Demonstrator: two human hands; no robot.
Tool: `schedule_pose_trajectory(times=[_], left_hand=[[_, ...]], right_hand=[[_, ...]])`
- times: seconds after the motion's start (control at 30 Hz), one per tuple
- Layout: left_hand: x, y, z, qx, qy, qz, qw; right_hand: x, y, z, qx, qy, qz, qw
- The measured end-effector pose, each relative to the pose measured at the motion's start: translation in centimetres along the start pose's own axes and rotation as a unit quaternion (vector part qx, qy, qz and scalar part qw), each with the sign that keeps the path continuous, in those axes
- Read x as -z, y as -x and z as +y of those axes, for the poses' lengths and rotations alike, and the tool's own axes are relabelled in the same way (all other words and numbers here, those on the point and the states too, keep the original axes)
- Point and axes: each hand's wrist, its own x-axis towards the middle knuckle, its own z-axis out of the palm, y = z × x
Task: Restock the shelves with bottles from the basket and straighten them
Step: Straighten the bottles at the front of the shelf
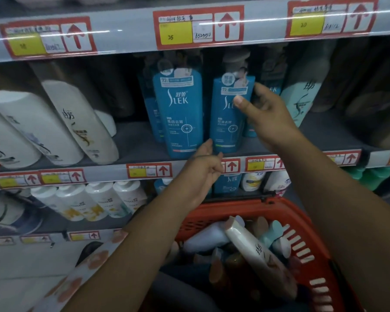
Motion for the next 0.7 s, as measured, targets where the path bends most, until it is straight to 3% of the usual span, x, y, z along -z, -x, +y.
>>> schedule_pose_trajectory(times=[0.53,0.7], left_hand=[[1.5,-0.2,-0.5,-0.009,-0.088,0.002,0.996],[1.4,1.3,-0.1,-0.02,-0.12,0.008,0.993]], right_hand=[[0.6,1.2,-0.1,-0.028,0.059,0.049,0.997],[0.9,4.0,-1.3,-0.022,0.137,0.16,0.977]])
